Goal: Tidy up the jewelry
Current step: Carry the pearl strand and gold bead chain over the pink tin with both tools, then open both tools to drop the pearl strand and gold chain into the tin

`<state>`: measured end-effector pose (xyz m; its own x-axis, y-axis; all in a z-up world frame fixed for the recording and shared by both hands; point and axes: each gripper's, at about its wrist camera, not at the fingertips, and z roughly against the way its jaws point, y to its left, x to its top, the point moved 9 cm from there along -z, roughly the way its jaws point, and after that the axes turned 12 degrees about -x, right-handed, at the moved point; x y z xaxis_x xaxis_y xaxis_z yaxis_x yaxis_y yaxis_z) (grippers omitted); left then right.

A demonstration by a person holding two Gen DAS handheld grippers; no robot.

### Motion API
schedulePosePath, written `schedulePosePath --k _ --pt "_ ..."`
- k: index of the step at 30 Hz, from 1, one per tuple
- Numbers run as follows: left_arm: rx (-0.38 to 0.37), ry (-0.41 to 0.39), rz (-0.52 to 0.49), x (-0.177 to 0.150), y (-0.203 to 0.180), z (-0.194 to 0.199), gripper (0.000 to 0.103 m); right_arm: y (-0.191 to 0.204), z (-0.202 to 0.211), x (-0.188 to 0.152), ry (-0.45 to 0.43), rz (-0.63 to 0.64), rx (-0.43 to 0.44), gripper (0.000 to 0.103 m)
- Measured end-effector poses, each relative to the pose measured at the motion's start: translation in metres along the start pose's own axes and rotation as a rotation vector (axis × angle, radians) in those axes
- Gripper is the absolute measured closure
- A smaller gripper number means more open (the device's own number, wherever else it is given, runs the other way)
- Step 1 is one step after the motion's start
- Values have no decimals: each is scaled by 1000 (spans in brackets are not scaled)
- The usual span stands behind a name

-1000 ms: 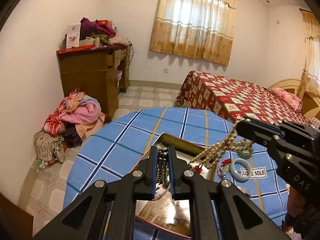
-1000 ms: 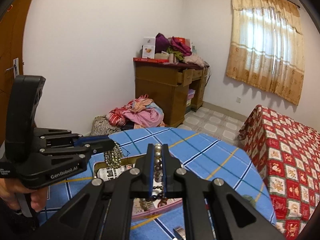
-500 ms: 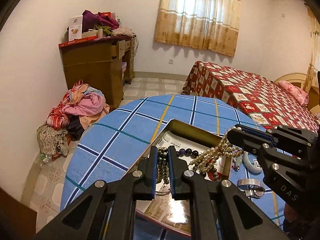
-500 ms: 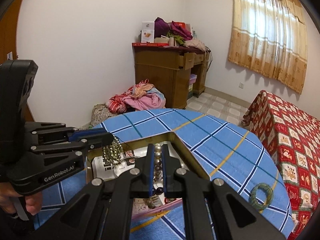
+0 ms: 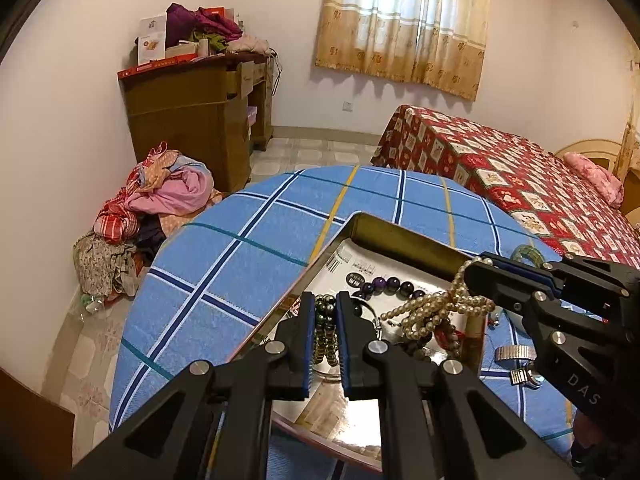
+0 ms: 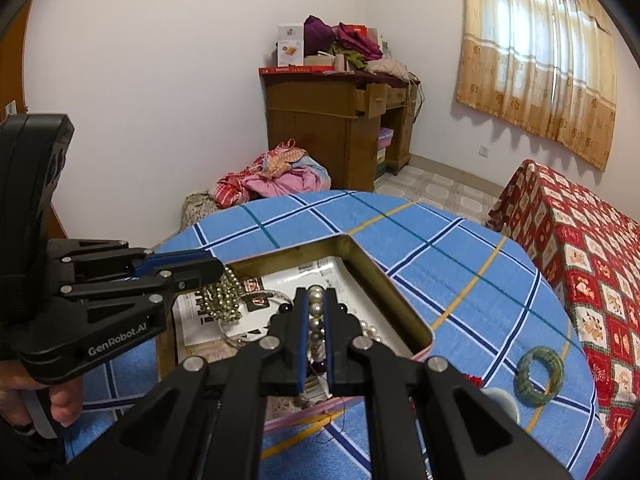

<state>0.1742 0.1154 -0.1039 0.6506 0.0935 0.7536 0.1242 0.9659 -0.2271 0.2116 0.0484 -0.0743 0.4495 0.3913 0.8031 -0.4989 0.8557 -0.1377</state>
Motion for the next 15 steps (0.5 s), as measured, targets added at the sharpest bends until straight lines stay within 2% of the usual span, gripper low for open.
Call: schedulePosePath --k 15 --pt "27 21 11 -7 8 -6 93 6 -11 -15 48 8 -1 95"
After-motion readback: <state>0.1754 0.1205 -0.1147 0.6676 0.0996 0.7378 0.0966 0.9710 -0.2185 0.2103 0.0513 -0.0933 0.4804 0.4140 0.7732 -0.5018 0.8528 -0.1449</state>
